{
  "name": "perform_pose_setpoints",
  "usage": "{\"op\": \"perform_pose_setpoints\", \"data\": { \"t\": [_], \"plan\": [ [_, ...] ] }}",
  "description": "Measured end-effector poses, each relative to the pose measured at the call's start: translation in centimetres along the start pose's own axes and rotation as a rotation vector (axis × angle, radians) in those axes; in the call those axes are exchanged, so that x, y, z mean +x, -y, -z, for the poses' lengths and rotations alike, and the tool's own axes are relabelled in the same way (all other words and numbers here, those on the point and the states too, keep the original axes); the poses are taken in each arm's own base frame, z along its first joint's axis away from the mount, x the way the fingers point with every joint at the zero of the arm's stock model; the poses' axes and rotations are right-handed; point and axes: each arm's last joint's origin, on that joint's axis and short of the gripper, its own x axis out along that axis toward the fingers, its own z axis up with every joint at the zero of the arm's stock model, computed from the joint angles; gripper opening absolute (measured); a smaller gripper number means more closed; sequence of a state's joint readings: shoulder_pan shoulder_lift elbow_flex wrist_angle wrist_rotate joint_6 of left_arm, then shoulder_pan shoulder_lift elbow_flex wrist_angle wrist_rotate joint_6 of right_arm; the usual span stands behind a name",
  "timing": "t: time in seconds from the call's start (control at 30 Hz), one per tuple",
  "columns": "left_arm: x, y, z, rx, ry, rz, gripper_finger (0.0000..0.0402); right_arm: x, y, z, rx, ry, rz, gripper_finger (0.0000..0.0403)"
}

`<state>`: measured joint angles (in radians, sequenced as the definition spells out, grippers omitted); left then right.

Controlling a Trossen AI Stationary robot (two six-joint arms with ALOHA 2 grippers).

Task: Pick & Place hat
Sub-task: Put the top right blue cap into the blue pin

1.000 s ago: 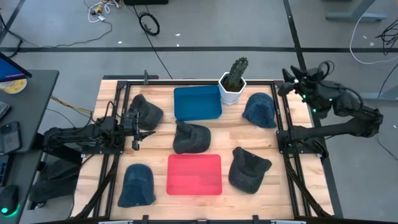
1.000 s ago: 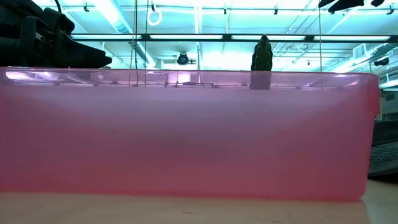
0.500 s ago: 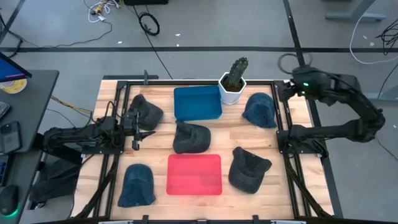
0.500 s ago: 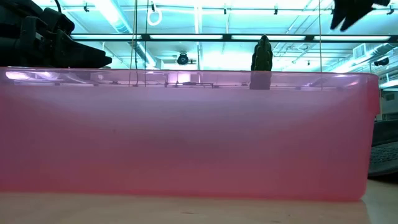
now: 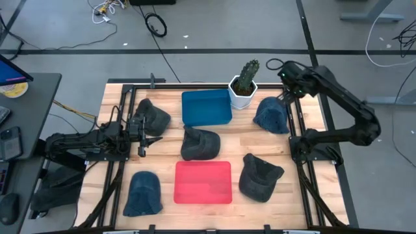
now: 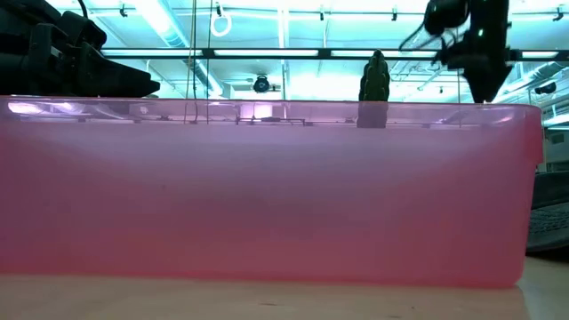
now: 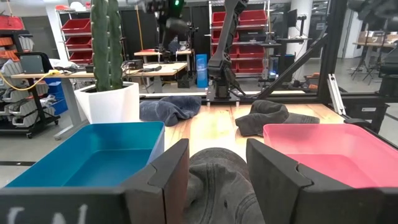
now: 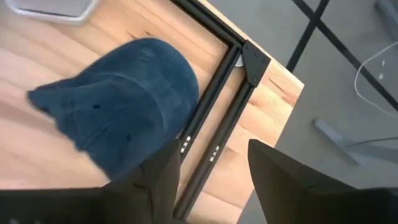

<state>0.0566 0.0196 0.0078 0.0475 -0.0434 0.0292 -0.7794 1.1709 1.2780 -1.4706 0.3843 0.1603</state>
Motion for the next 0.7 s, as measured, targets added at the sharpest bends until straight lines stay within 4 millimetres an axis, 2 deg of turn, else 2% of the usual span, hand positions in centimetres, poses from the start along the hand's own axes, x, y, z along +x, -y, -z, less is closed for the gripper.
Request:
{"op": "perform_pose_setpoints", "data": {
  "t": [0.1, 0.23, 0.33, 0.6, 0.7],
  "plan": [
    [0.0, 0.0, 0.0, 0.000, 0.000, 0.000, 0.0165, 2.0, -0.3, 0.1, -0.020, -0.059, 0.013, 0.0193],
    [0.0, 0.0, 0.0, 0.000, 0.000, 0.000, 0.0165, 4.1, -1.0, 0.8, -0.238, -0.132, 0.010, 0.0193],
    [0.0, 0.0, 0.0, 0.000, 0.000, 0.000, 0.0165, 5.3, -1.5, 0.8, -0.288, -0.113, 0.006, 0.0193],
    [0.0, 0.0, 0.0, 0.000, 0.000, 0.000, 0.0165, 6.7, -2.3, 0.4, -0.291, -0.040, 0.000, 0.0193],
    [0.0, 0.0, 0.0, 0.000, 0.000, 0.000, 0.0165, 7.1, -2.5, 0.5, -0.315, -0.048, -0.053, 0.0193]
  ]
}}
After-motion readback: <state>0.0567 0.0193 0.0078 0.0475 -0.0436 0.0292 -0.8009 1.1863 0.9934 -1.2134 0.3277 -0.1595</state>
